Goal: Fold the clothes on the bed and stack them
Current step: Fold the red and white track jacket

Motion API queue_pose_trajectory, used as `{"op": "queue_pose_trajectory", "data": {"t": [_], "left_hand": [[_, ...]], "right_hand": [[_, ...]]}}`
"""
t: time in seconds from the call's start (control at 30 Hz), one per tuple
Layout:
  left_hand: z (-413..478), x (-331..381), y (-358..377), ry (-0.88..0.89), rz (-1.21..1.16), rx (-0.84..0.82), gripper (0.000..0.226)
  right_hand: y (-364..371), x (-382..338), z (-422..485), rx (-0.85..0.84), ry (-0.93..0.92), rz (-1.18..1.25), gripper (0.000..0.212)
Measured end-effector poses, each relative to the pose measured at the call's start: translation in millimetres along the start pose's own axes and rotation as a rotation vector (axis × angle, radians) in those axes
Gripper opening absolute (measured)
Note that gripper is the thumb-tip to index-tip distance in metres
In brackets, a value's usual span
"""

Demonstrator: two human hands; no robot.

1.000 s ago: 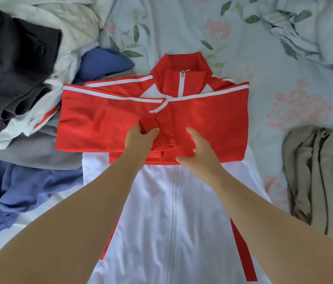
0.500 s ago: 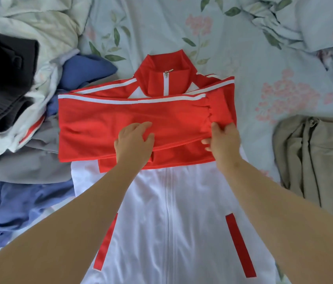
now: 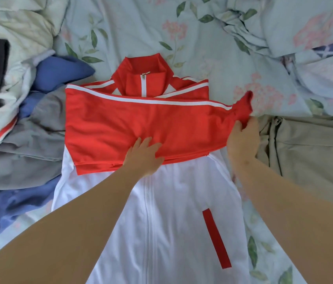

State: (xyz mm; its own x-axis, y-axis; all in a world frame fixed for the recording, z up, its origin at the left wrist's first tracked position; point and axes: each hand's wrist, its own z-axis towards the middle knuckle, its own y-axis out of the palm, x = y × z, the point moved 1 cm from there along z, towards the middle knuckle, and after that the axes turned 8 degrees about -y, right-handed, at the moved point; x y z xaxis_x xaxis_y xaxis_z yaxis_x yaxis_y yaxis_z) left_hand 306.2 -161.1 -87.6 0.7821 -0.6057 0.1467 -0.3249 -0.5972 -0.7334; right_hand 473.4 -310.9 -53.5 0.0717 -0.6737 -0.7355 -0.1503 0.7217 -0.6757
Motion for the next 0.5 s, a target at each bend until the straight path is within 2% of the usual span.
{"op": "queue_pose_trajectory", "data": {"t": [0.07,0.1,0.17,0.23,0.33,0.4,0.5], "left_hand": [[-0.7,-5.1,-1.5,0.020,-0.237,0.071,0.046],[-3.4,-7.8,-4.2,-0.013,-0.404,0.115,0.043],[-10.3,-13.0,-11.9,-0.128,-0.676,0.239,0.040],[-15.4,-17.5,-17.6,-0.204,-0.781,0.370,0.039],[-15.8,-21.3,-15.0,-0.045,-0.689,0.374,0.042],[-11.8,-26.7,0.1,0.071,-0.435,0.291,0.047],[-21.4,-31.9,29.4,0.111,-0.032,0.259,0.051]], "right_hand": [[9.9,-10.7,-11.8,-0.061,-0.196,-0.003,0.029],[15.5,-16.1,-19.3,-0.162,-0.302,-0.028,0.035],[27.5,-22.0,-35.5,-0.468,-0.461,-0.173,0.043],[38.2,-17.1,-48.2,-0.723,-0.469,-0.367,0.048],[45.2,-3.0,-59.0,-0.877,-0.482,-0.538,0.054],[43.6,5.9,-65.3,-0.888,-0.509,-0.577,0.057],[33.0,21.9,-80.2,-0.874,-0.532,-0.610,0.063]]}}
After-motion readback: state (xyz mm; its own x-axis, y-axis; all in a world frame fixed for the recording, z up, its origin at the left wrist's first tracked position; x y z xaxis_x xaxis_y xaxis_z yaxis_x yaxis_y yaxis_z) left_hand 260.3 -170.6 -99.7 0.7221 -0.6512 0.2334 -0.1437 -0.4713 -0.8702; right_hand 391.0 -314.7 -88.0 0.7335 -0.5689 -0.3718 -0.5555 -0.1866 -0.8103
